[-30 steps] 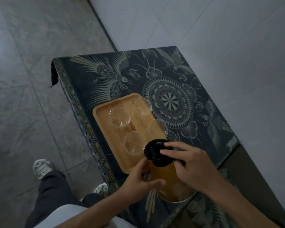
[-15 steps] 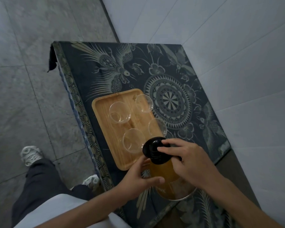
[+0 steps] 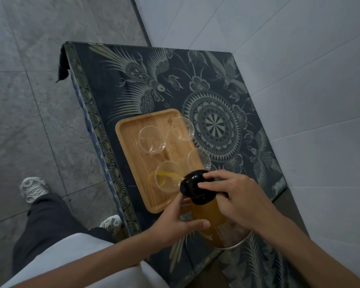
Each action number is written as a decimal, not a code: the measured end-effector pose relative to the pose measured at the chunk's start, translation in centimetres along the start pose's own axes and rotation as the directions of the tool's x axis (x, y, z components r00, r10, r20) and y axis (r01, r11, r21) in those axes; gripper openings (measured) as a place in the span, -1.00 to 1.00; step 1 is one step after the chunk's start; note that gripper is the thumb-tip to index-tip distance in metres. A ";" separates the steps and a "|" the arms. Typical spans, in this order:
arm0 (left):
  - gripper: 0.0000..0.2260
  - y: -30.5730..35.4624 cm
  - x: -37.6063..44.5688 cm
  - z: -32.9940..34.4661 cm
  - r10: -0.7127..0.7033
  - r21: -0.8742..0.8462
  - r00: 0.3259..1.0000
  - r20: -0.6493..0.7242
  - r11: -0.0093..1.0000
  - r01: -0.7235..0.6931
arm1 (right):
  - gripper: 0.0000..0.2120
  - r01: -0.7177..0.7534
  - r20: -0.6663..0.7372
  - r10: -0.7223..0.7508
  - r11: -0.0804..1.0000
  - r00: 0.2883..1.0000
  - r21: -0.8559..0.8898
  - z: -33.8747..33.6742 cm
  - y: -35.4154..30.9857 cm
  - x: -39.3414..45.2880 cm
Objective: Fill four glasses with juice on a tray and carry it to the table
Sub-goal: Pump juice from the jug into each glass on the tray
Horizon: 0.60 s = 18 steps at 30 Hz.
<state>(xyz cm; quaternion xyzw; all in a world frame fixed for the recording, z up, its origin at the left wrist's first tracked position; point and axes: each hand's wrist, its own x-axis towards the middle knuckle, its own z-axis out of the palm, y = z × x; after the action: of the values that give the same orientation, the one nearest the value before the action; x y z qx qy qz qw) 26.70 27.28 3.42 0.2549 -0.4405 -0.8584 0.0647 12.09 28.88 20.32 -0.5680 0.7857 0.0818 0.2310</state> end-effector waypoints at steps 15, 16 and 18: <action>-0.24 1.7 -0.4 0.2 -0.001 -0.003 1.000 0.011 1.000 0.001 | -0.52 -0.002 -0.020 0.002 1.000 1.000 -0.017 -1.4 -0.4 -0.3; -0.23 1.9 -0.4 0.2 0.000 -0.004 1.000 0.013 1.000 0.000 | -0.52 -0.002 -0.023 0.002 1.000 1.000 -0.017 -1.4 -0.4 -0.4; -0.21 2.4 -0.6 0.1 -0.007 0.000 1.000 0.017 1.000 0.007 | -0.51 -0.008 -0.028 0.007 1.000 1.000 -0.018 -1.5 -0.5 -0.4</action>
<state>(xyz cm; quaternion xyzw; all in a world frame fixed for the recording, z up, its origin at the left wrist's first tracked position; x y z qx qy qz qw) 26.93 26.06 5.58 0.2491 -0.4400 -0.8608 0.0579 12.27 28.48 21.92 -0.5682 0.7902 0.0816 0.2147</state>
